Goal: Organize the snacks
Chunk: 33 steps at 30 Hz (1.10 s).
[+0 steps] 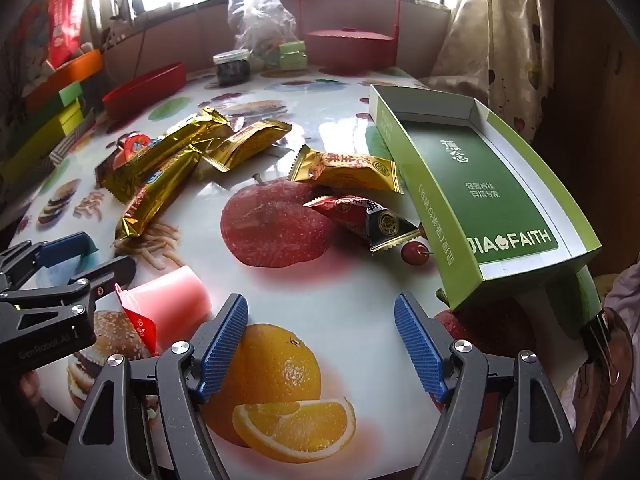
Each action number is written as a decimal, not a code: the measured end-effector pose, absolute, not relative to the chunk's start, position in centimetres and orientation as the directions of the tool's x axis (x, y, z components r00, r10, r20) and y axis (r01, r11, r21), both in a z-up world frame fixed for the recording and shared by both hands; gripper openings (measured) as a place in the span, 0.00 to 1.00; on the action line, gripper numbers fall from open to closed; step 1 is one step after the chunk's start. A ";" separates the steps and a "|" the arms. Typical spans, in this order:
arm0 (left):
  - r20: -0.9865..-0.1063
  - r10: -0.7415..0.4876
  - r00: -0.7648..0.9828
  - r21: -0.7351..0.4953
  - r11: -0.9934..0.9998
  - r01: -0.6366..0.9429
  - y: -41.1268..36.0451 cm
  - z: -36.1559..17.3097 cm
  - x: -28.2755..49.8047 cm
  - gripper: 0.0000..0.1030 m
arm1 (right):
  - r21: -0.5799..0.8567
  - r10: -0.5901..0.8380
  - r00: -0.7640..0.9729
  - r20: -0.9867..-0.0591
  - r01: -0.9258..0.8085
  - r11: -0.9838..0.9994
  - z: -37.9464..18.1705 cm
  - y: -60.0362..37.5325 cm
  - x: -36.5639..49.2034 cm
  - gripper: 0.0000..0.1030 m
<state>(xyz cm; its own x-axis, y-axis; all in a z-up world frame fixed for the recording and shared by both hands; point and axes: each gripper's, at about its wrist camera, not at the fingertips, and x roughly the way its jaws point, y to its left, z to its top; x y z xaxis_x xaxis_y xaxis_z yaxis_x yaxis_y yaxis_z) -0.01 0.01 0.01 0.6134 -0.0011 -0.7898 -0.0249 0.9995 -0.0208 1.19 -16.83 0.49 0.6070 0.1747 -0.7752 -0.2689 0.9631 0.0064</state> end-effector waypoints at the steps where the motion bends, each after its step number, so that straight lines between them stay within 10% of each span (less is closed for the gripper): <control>1: -0.791 0.003 0.611 -0.016 1.000 -0.025 0.0 0.0 0.0 0.73 | 0.012 0.179 0.607 -0.774 -0.268 0.963 0.5 -16.9 1.2 0.74; 33: -0.797 0.006 0.605 -0.012 1.000 -0.026 -0.8 -0.1 -0.7 0.73 | 0.015 0.140 0.610 -0.780 -0.205 0.979 0.7 -18.3 -0.5 0.74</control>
